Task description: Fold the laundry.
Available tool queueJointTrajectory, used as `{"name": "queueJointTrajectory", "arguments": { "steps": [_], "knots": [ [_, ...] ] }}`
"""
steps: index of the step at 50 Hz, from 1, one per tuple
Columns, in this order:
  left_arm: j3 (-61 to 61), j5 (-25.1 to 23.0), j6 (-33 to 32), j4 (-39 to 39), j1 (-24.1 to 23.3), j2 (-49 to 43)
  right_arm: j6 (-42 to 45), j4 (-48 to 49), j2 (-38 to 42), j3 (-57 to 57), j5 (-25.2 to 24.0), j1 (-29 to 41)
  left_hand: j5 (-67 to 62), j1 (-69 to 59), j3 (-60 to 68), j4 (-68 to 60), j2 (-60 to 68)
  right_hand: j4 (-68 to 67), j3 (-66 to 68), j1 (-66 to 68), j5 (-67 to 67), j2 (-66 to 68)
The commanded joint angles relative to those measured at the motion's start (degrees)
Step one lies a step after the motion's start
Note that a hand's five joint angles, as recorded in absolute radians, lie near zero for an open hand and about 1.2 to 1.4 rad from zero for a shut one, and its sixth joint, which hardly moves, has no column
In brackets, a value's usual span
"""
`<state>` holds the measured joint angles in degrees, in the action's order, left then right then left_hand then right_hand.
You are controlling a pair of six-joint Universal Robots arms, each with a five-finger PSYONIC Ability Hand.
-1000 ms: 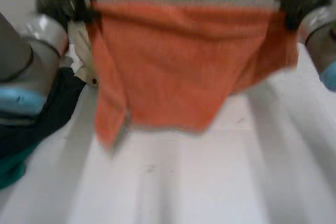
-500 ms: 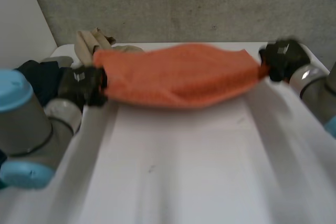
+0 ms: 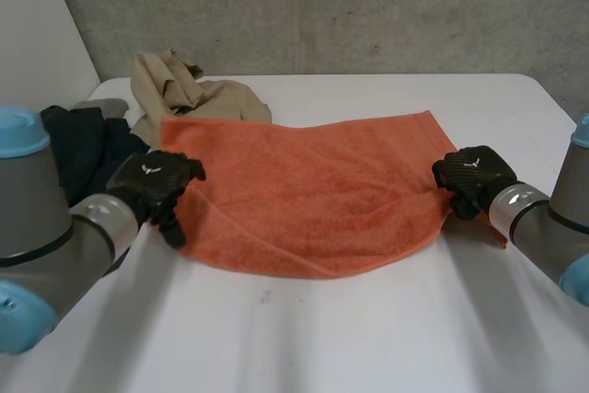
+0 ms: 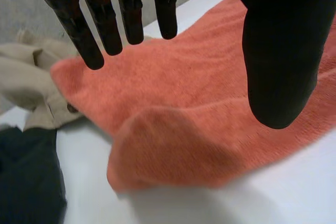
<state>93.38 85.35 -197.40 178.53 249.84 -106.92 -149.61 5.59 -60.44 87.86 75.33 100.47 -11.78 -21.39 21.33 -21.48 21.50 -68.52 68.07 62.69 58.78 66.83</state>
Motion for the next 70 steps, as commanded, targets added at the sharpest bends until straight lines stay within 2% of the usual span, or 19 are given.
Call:
{"name": "queueJointTrajectory", "arguments": {
  "steps": [1, 5, 13, 17, 26, 29, 32, 33, 39, 43, 46, 54, 60, 65, 70],
  "knots": [
    [-9.9, 0.6, -6.9, 1.4, -1.2, -10.6, 0.1, 0.6, 0.3, 0.5, 0.1, -0.2, -10.6, -11.0, 11.1, -10.9, 10.9, -11.5, 11.9, 17.3, 11.2, 13.2],
    [-16.5, 2.2, -10.8, -1.2, -1.1, -15.8, 0.1, 0.6, 0.5, 0.7, -0.1, -0.3, -14.8, -15.2, 15.3, -15.1, 15.1, -11.5, 11.9, 17.3, 11.2, 13.2],
    [-27.8, 3.2, -13.1, -6.9, -1.8, -24.5, 0.2, 0.9, 1.3, 1.0, 0.0, 0.0, -13.2, -13.6, 13.6, -13.5, 13.4, -11.5, 11.9, 17.3, 11.2, 13.2],
    [-30.9, 4.2, -13.8, -8.8, -1.8, -27.4, 0.6, 0.9, 1.5, 1.1, -0.1, 0.0, -8.6, -9.0, 9.1, -8.9, 8.9, -11.5, 11.9, 17.3, 11.2, 13.2],
    [-33.3, 4.9, -16.3, -9.4, -0.9, -31.1, 1.0, 1.3, 1.6, 0.8, -0.1, -0.4, -9.0, -9.3, 9.4, -9.3, 9.2, -11.5, 11.9, 17.3, 11.2, 13.2],
    [-33.7, 4.9, -16.9, -9.4, -0.6, -31.9, 1.0, 1.4, 1.6, 0.8, -0.1, -0.5, -16.3, -16.7, 16.8, -16.6, 16.6, -11.5, 11.9, 17.3, 11.2, 13.2],
    [-33.1, 5.3, -17.1, -9.5, -0.7, -30.8, 1.1, 1.4, 1.3, 0.8, 0.1, -0.7, -52.9, -53.3, 53.4, -53.2, 53.2, -11.5, 11.9, 17.3, 11.2, 13.2],
    [-32.5, 6.0, -16.8, -9.1, -0.8, -29.1, 1.2, 1.4, 1.1, 0.8, 0.1, -0.8, -58.2, -58.6, 58.6, -58.5, 58.4, -11.5, 11.9, 17.3, 11.2, 13.2],
    [-26.4, 9.0, -12.2, -4.1, -1.1, -18.3, 1.3, 1.0, 0.5, 0.3, 0.1, -1.0, -58.2, -58.6, 58.7, -58.5, 58.5, -11.5, 11.9, 17.3, 11.2, 13.2],
    [-19.8, 7.0, -9.1, -2.1, -0.9, -9.5, 2.6, -2.3, -0.9, -0.7, 0.2, -1.3, -58.2, -58.6, 58.7, -58.5, 58.5, -11.5, 11.9, 17.3, 11.2, 13.2],
    [-13.8, 4.4, -9.7, -4.2, -0.4, -3.0, 6.7, -9.4, -3.2, -1.5, 0.1, -1.9, -58.2, -58.6, 58.7, -58.5, 58.5, -11.5, 11.9, 17.3, 11.2, 13.2],
    [-0.3, -2.1, -18.1, -10.9, 4.1, 7.7, 19.3, -24.5, -8.9, -1.6, 0.5, -4.8, -58.2, -58.6, 58.7, -58.5, 58.5, -11.5, 11.9, 17.3, 11.2, 13.2],
    [4.9, -7.6, -20.5, -13.3, 7.7, 9.2, 26.5, -36.9, -10.2, -0.2, 5.9, -6.7, -58.2, -58.6, 58.7, -58.5, 58.5, -11.5, 11.9, 17.3, 11.2, 13.2],
    [5.2, -10.9, -18.3, -13.4, 8.3, 7.5, 27.5, -37.3, -9.4, 0.6, 8.3, -6.7, -58.2, -58.6, 58.7, -58.5, 58.5, -11.5, 11.9, 17.3, 11.2, 13.2],
    [3.0, -12.1, -16.5, -12.4, 6.5, 1.9, 26.9, -33.9, -5.7, -1.4, 7.7, -4.8, -58.2, -58.6, 58.7, -58.5, 58.5, -11.5, 11.9, 17.3, 11.2, 13.2]
  ]
}}
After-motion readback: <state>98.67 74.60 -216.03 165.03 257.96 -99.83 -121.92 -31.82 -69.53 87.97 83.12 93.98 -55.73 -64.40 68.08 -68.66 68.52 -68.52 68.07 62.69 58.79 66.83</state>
